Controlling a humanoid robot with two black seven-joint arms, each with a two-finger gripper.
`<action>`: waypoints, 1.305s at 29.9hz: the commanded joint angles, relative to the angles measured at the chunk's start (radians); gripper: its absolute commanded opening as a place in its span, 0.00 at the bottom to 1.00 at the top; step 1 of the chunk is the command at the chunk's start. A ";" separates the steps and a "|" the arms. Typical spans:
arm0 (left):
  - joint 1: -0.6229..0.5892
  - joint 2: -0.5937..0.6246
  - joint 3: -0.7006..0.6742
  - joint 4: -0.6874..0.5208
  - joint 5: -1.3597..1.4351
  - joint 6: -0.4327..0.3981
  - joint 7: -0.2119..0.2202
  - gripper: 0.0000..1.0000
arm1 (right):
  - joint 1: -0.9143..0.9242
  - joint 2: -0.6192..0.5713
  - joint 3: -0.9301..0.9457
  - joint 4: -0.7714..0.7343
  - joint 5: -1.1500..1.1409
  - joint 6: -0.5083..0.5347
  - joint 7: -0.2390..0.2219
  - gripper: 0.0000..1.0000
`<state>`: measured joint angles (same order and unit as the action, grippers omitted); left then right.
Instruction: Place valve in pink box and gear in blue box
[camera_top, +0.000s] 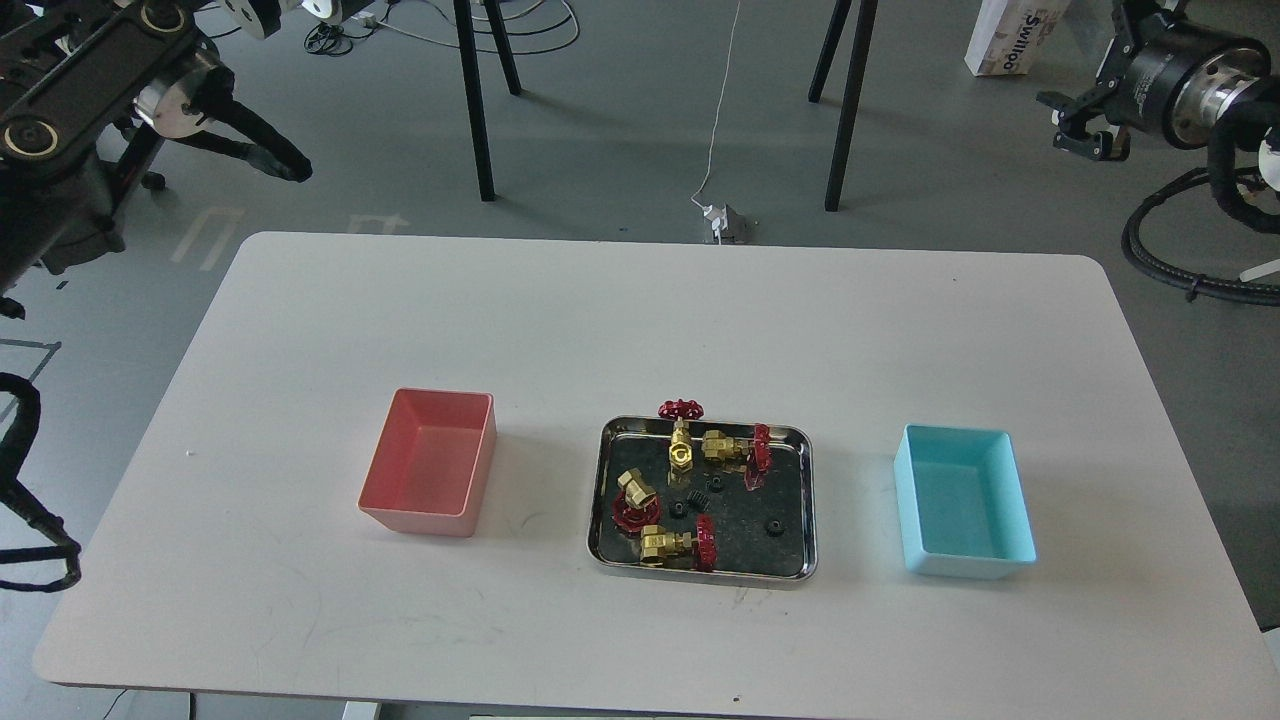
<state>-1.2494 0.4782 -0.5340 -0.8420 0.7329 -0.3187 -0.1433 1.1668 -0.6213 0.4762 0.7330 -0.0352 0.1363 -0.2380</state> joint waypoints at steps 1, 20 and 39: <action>0.001 0.002 0.003 0.003 -0.001 0.006 -0.018 1.00 | 0.002 -0.011 -0.008 0.006 -0.002 0.023 -0.001 0.99; 0.039 0.014 0.141 0.006 0.014 -0.101 -0.345 0.96 | 0.068 -0.023 0.002 0.002 -0.002 0.020 0.016 0.99; 0.426 0.004 0.526 -0.279 1.449 0.653 -0.093 0.94 | 0.194 -0.024 -0.008 -0.010 -0.118 0.020 0.014 0.99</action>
<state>-0.8702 0.5105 -0.0128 -1.1514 2.1296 0.3325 -0.2663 1.3638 -0.6465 0.4694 0.7253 -0.1498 0.1571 -0.2240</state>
